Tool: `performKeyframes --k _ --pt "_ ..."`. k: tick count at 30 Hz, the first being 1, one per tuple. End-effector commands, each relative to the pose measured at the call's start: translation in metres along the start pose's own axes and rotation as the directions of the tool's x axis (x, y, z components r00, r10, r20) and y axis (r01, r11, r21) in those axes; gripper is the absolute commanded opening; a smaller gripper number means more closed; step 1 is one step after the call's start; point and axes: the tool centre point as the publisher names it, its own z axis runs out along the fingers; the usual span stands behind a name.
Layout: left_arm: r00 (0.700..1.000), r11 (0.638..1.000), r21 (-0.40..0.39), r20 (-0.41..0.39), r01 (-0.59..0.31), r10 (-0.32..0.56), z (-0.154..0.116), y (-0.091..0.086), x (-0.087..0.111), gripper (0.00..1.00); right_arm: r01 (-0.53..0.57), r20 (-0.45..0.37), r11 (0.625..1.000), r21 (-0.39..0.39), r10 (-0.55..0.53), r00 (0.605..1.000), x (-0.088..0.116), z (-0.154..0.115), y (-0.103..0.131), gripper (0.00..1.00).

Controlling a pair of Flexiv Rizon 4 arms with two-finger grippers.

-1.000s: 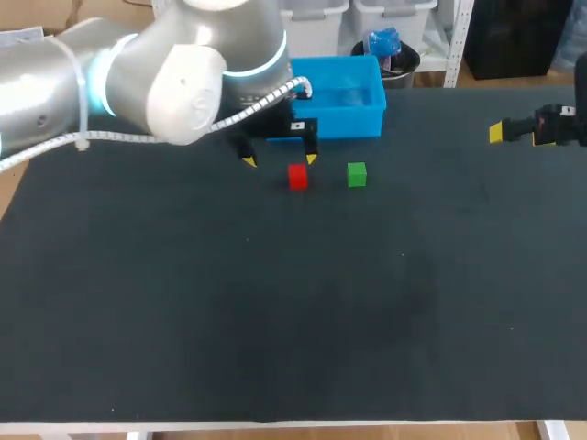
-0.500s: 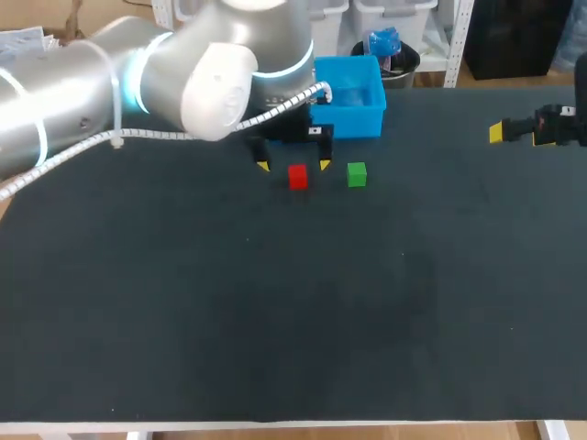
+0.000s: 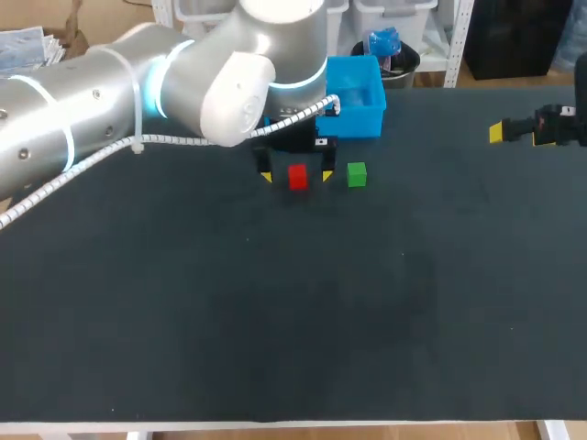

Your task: Use the left arm to pick the red cube and place it into the blue plastic box first, then use the right arm to grasp the green cube and put it into the same blue plastic box after the first action is fully finished.

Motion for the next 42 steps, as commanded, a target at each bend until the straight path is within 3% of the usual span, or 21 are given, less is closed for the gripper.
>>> performKeyframes --k 1,8,9,10,11,12,29,35,42 --pt "1.000 1.000 -0.006 -0.008 0.010 -0.010 0.004 0.001 -0.005 1.00 0.000 -0.001 1.000 0.002 0.000 1.000 0.000 0.000 0.000 1.00" --pt "0.999 0.999 -0.019 0.001 0.039 -0.039 0.007 0.005 -0.007 1.00 0.000 -0.001 1.000 0.002 0.000 1.000 0.000 0.000 0.000 1.00" --pt "0.999 0.999 -0.022 0.003 0.042 -0.042 0.007 0.006 -0.007 0.75 0.000 -0.001 1.000 0.002 0.000 1.000 0.000 0.000 0.000 1.00" --pt "0.999 0.999 -0.025 0.005 0.046 -0.046 0.007 0.006 -0.007 0.21 0.000 -0.001 1.000 0.002 0.000 1.000 0.000 0.000 0.000 1.00" --pt "0.999 0.999 -0.025 0.005 0.048 -0.047 0.007 0.006 -0.007 0.21 0.000 -0.001 1.000 0.002 0.000 1.000 0.000 0.000 0.000 1.00" --pt "0.999 0.999 -0.024 0.005 0.049 -0.049 0.008 0.006 -0.008 0.00 0.000 -0.001 1.000 0.002 0.000 1.000 0.000 0.000 0.000 1.00" --pt "0.998 0.998 -0.018 0.006 0.059 -0.059 0.005 0.006 -0.006 0.00 0.000 -0.001 1.000 0.002 0.000 1.000 0.000 0.000 0.000 1.00" --pt "0.999 0.999 -0.010 0.026 0.042 -0.042 -0.019 0.008 -0.010 0.00 0.000 -0.001 1.000 0.002 0.000 1.000 0.000 0.000 0.000 1.00" --pt "0.996 0.999 0.036 0.083 0.016 -0.019 -0.065 0.014 -0.018 0.00 0.000 -0.001 1.000 0.002 0.000 1.000 0.000 0.000 0.000 1.00"
